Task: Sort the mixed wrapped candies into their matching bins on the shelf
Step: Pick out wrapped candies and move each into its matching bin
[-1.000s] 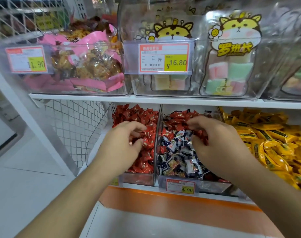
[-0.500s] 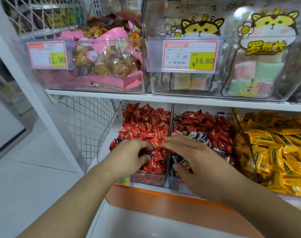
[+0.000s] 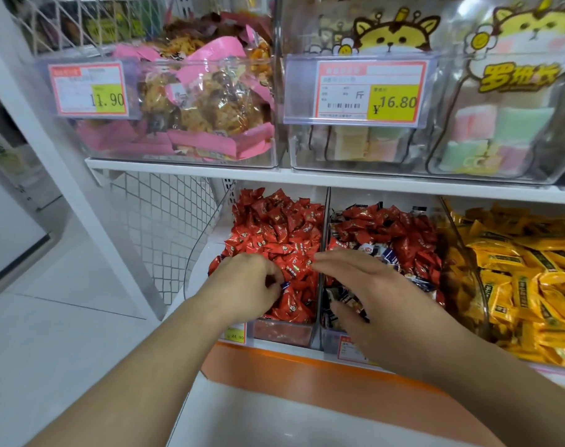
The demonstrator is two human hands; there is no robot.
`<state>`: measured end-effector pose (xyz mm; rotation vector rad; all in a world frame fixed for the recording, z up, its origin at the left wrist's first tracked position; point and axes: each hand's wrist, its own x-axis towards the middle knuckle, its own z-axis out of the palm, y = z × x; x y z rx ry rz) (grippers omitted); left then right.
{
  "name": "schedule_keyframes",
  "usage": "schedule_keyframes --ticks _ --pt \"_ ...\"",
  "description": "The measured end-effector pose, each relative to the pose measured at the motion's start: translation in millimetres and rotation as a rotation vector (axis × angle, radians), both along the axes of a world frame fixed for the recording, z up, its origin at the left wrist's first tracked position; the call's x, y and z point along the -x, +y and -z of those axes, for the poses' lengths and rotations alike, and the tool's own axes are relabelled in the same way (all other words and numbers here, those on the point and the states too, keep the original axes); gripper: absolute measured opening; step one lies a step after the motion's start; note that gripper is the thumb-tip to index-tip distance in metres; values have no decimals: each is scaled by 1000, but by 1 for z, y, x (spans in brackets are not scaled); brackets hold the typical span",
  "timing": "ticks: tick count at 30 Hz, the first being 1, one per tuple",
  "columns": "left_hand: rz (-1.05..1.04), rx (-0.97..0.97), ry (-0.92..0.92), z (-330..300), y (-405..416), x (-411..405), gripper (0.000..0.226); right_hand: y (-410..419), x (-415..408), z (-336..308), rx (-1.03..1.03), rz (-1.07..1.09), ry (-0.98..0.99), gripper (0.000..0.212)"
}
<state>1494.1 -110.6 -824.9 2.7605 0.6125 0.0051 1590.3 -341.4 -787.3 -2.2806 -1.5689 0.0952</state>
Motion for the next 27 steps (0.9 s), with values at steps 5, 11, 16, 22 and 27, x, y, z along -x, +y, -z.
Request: schedule_keyframes --ticks 5,11,16,22,27 --pt "-12 -45 -31 4 -3 -7 28 0 2 -1 -8 10 10 59" --pt "-29 27 125 2 -3 -9 42 0 2 -1 -2 16 15 59" --pt "-9 60 198 11 5 -12 48 0 3 -1 -2 17 18 60" --pt "48 5 125 6 4 -11 33 0 3 -2 7 16 20 59" --pt "35 3 27 8 10 -6 11 0 4 -4 13 18 17 60"
